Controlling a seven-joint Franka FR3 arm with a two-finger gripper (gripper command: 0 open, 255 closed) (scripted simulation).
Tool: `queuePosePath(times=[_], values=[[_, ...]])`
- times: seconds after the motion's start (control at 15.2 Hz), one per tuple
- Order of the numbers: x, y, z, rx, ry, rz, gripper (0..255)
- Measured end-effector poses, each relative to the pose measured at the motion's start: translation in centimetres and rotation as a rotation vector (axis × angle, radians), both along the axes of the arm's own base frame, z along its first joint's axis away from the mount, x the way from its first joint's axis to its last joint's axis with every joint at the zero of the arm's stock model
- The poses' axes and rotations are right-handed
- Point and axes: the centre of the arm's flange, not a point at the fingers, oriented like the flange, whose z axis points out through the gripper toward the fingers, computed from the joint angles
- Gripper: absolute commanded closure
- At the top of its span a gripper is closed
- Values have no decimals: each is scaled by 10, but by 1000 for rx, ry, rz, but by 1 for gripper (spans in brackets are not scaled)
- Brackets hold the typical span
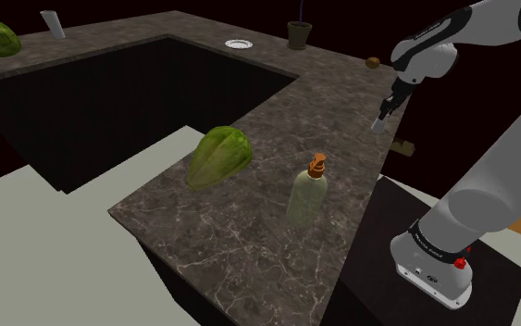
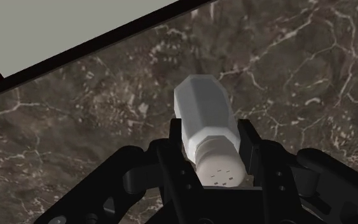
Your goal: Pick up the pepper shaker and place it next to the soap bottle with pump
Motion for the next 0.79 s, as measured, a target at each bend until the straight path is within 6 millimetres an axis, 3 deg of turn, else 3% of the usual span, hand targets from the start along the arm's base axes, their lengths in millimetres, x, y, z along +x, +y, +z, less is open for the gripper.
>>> queuePosePath(times=[0.46,0.79], values=[[0,0,0,0,0,0,255],[1,0,21,0,0,0,255]])
